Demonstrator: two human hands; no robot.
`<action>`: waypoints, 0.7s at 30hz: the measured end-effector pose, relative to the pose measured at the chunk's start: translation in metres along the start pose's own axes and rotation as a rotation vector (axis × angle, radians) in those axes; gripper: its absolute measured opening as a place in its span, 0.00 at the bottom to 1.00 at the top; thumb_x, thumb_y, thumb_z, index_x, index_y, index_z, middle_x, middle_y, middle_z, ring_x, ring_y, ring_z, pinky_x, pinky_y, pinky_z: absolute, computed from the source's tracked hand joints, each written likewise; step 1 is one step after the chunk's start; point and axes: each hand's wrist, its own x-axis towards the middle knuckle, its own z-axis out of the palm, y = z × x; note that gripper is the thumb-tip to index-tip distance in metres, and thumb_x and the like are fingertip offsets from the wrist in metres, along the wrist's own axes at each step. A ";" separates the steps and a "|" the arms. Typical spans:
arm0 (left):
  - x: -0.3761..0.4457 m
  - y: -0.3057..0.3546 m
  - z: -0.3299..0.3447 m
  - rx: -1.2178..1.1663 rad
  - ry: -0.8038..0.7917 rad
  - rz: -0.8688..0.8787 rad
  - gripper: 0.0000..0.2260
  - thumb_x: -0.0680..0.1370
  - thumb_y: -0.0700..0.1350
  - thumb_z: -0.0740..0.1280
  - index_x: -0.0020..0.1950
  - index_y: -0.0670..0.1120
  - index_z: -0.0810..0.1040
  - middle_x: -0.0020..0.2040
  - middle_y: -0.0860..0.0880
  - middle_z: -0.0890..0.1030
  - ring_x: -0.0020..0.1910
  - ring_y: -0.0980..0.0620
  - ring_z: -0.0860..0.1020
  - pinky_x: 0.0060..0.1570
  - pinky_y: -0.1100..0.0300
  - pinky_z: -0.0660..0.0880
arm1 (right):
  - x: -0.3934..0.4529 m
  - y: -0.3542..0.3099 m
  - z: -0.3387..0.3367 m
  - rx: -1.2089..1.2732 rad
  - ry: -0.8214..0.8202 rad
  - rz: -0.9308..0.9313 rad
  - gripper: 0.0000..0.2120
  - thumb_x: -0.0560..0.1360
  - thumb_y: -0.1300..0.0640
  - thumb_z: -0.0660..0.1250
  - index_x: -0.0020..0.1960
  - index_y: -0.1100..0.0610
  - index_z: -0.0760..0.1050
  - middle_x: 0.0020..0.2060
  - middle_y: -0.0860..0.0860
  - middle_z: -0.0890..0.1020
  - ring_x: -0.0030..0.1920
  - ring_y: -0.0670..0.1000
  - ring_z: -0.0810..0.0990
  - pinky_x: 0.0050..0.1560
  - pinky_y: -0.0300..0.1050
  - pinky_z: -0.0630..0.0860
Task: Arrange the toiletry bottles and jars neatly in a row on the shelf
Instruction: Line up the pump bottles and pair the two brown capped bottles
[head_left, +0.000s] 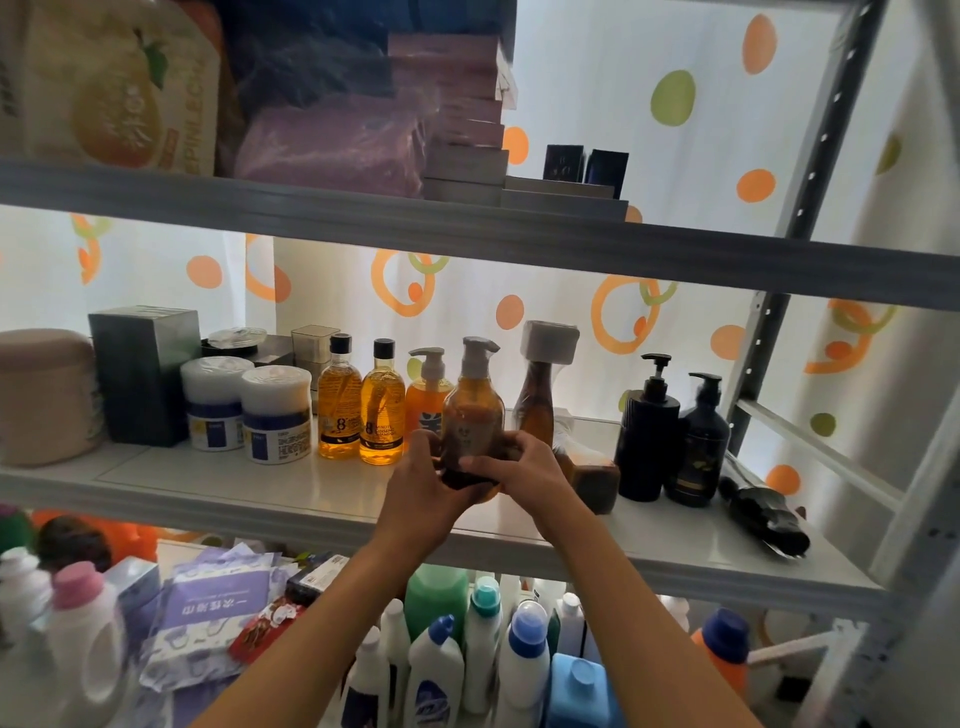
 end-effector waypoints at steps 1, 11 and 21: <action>-0.001 0.001 0.001 -0.003 -0.010 -0.002 0.31 0.64 0.56 0.79 0.58 0.53 0.65 0.55 0.53 0.78 0.49 0.55 0.79 0.42 0.68 0.76 | 0.000 -0.001 0.001 -0.004 0.020 0.000 0.29 0.66 0.47 0.79 0.61 0.52 0.70 0.57 0.50 0.81 0.56 0.52 0.80 0.59 0.49 0.80; 0.009 0.009 -0.006 -0.068 -0.058 -0.116 0.36 0.60 0.49 0.82 0.59 0.48 0.65 0.52 0.52 0.77 0.48 0.54 0.78 0.36 0.71 0.72 | 0.003 -0.013 -0.006 -0.126 -0.106 0.025 0.33 0.65 0.36 0.75 0.61 0.52 0.68 0.55 0.51 0.79 0.54 0.52 0.81 0.51 0.47 0.83; 0.015 0.001 -0.010 -0.239 -0.361 -0.241 0.29 0.68 0.45 0.76 0.66 0.50 0.69 0.57 0.48 0.79 0.54 0.50 0.78 0.48 0.60 0.75 | 0.000 -0.007 -0.013 0.106 -0.124 0.021 0.30 0.63 0.39 0.74 0.60 0.52 0.76 0.56 0.52 0.81 0.58 0.54 0.80 0.61 0.53 0.79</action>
